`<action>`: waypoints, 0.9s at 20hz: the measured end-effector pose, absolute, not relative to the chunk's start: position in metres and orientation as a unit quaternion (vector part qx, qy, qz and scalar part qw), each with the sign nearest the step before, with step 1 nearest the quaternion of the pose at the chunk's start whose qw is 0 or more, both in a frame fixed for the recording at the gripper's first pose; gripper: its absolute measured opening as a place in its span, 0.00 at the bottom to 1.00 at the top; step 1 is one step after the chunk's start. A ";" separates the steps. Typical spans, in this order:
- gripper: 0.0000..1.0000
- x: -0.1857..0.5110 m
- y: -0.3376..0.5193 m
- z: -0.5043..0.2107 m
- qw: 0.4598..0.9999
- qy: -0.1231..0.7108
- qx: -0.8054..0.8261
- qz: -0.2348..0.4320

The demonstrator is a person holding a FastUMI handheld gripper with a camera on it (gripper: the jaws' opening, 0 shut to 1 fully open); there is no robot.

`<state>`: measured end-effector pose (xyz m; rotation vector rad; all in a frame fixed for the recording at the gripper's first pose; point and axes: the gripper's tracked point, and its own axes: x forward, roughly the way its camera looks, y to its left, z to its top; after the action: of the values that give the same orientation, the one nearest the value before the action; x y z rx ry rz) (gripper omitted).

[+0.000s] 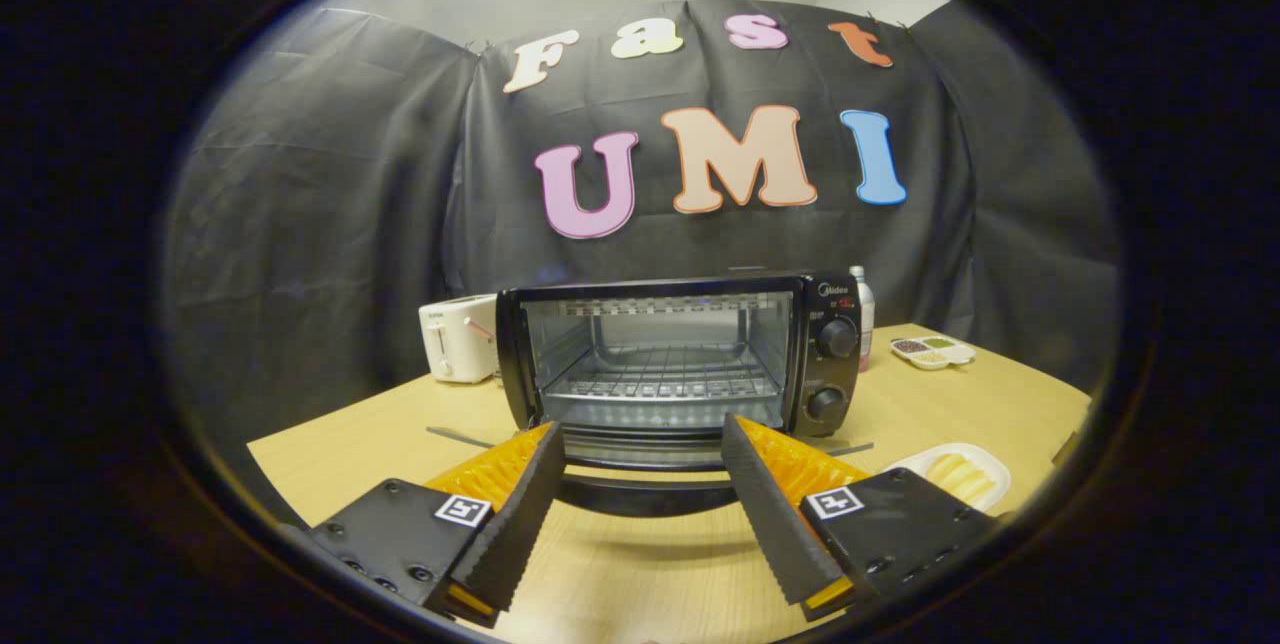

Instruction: Open the toaster oven, put the food inside, and close the toaster oven door.

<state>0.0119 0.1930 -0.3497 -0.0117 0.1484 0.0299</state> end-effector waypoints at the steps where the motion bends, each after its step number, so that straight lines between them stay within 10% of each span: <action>1: 0.98 0.010 0.192 -0.352 0.997 0.081 -0.007 0.017; 18: 0.99 -0.011 0.190 -0.423 0.975 0.219 -0.028 0.039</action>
<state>-0.0114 0.1899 -0.4228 -0.0558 0.4417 0.0785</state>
